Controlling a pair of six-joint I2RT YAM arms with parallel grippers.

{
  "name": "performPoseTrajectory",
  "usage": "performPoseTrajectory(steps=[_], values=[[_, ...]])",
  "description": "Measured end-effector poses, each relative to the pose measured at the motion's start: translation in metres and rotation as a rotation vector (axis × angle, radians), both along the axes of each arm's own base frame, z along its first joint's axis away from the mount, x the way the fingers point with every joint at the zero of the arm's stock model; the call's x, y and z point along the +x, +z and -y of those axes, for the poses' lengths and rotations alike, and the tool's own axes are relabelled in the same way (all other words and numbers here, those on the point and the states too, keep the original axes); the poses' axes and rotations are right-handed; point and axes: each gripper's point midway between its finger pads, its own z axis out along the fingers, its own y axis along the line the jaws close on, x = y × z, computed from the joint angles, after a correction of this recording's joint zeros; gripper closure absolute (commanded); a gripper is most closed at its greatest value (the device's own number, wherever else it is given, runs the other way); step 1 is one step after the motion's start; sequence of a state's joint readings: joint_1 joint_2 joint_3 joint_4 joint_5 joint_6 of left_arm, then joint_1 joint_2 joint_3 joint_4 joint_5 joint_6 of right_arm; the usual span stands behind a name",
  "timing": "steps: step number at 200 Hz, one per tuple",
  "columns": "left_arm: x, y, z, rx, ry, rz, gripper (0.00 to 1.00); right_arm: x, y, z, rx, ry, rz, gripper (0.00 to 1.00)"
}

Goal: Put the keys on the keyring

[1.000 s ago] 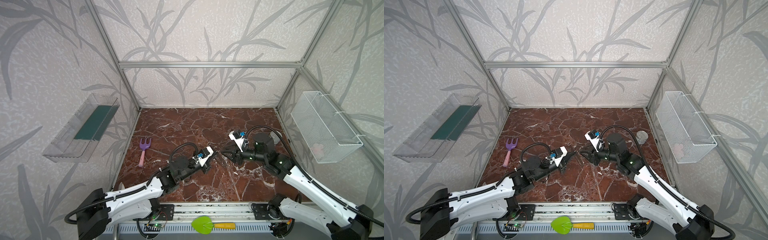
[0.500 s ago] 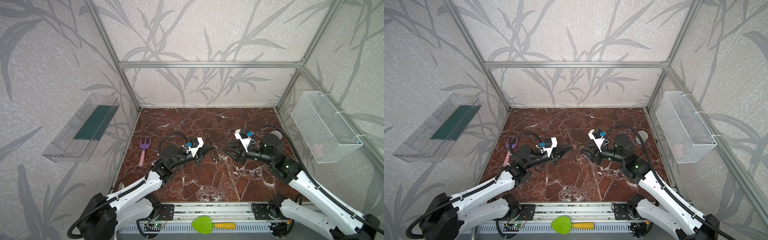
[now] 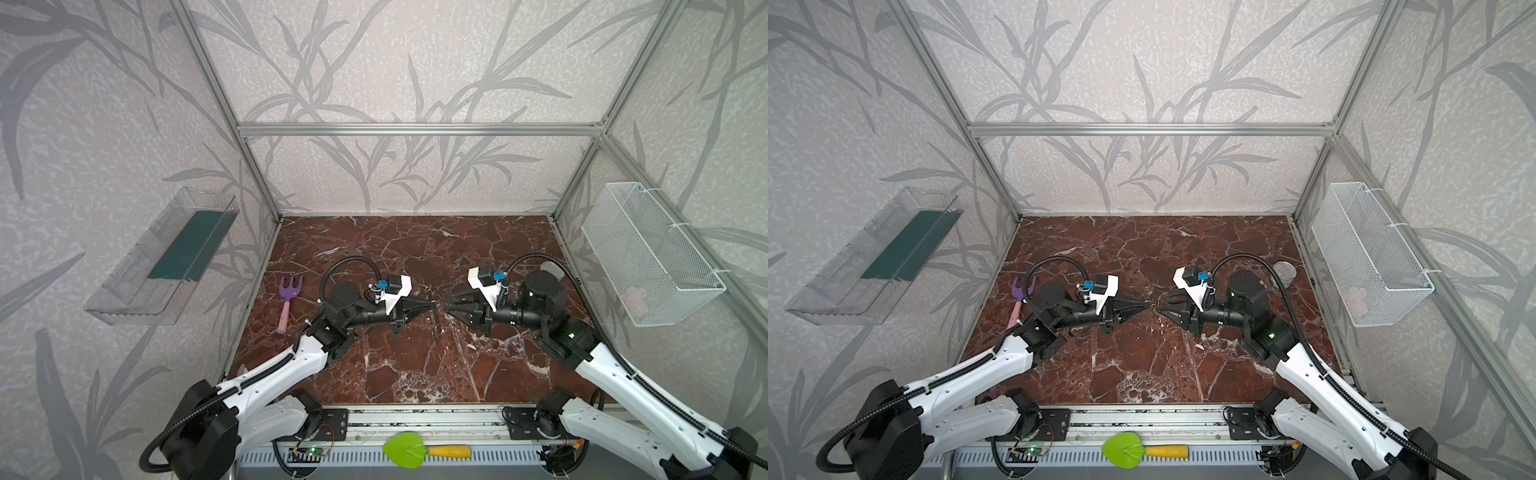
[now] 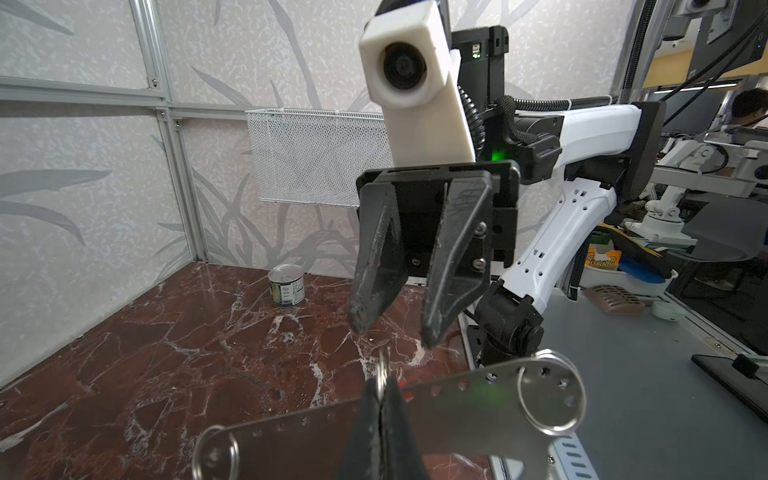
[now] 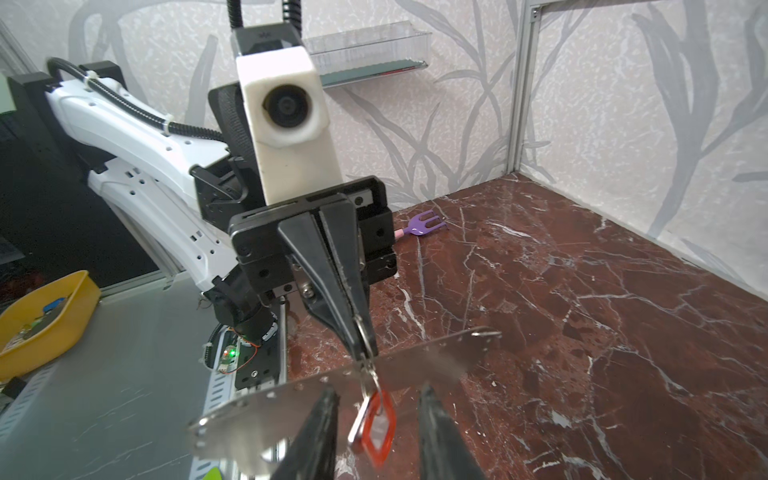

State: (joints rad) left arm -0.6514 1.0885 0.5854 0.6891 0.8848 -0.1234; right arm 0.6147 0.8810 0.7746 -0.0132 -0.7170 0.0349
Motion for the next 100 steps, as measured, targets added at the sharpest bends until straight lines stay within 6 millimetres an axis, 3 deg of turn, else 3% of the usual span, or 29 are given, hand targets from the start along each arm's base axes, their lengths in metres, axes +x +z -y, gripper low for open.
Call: performPoseTrajectory(steps=[100], values=[[-0.005,0.014,0.000,-0.063,-0.035,-0.010,1.00,0.003,-0.006,-0.006,0.016,0.023,-0.013,0.61]])
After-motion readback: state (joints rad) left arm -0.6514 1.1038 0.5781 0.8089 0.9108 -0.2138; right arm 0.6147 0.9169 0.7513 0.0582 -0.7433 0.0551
